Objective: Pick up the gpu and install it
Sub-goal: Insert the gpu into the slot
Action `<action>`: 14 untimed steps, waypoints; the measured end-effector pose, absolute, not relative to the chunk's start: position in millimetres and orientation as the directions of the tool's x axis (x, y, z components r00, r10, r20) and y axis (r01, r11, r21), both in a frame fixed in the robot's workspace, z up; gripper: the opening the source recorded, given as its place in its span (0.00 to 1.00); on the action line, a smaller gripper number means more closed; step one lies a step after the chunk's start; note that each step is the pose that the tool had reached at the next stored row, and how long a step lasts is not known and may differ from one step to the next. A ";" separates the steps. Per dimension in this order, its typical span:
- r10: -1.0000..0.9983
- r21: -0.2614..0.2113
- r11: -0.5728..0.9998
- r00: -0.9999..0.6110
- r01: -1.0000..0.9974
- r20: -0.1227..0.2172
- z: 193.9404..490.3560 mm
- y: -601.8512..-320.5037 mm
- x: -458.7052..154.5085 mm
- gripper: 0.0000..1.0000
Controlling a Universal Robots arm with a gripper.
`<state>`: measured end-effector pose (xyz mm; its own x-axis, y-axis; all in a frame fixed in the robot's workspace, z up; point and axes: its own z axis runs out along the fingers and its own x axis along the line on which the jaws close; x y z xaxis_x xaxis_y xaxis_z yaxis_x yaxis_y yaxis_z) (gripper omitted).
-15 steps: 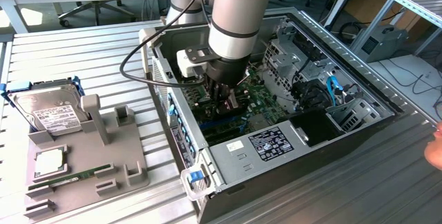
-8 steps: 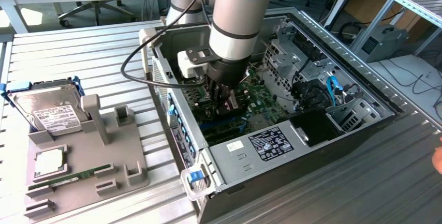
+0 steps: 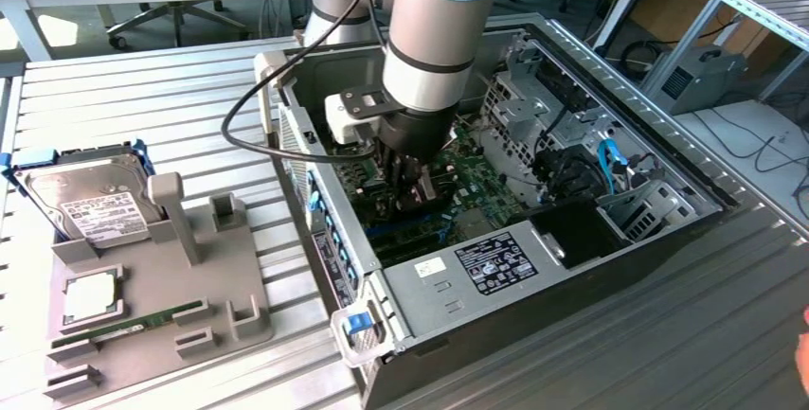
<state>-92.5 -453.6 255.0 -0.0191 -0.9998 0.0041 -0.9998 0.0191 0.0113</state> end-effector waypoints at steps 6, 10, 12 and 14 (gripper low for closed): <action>-1.000 0.012 0.019 -0.019 -1.000 0.004 252.7 -453.6 -92.5 0.27; -1.000 0.011 0.019 -0.019 -1.000 0.004 252.6 -453.6 -92.5 0.27; -1.000 0.011 0.019 -0.019 -1.000 0.004 252.6 -453.6 -92.5 0.29; -1.000 0.011 0.019 -0.019 -1.000 0.004 252.7 -453.6 -92.5 0.35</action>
<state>-92.5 -453.6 252.7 -0.0191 -0.9998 0.0043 -0.9998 0.0192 0.0115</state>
